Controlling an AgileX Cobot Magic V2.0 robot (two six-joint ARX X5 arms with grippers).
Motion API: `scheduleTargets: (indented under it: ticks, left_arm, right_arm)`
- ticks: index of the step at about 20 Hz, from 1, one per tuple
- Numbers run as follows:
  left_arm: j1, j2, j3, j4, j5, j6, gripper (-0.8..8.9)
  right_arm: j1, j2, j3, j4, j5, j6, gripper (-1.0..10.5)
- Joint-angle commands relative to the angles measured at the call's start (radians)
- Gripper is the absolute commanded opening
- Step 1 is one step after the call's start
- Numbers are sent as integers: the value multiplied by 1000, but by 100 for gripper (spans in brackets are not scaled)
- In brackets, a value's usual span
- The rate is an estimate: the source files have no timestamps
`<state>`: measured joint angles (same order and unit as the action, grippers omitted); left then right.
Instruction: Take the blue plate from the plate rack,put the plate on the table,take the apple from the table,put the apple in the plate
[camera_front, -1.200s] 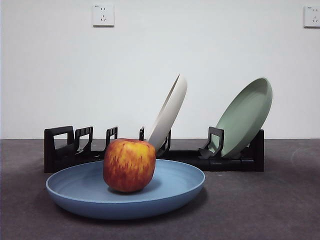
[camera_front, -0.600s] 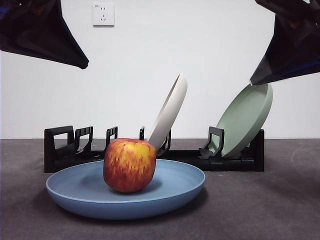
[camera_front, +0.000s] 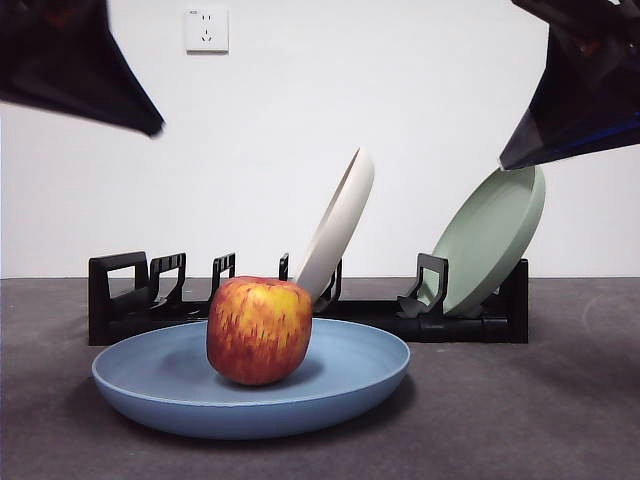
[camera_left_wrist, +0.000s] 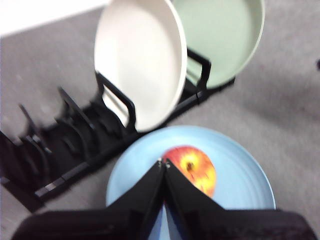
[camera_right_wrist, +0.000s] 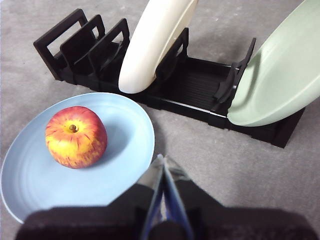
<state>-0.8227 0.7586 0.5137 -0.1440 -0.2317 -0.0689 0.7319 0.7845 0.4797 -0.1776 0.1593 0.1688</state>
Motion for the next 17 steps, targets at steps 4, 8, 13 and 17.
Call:
scheduleTargets:
  ticks: [4,8,13,17]
  left_arm:
    - [143,-265,-5,-21,2,87,-3]
    - [390,-436,-6,-121,91,98,-3]
    - [678,-592,-148,-95,227,99,-3]
    - [776,-689,-348,18,241,99,-3]
  right_arm:
    - [1,-1,-2,12,4,10,1]
    - [1,-1,-2,12,4,10,1]
    - [1,-1,-2,12,4,10,2]
    - [1,-1,-2,12,4,10,1]
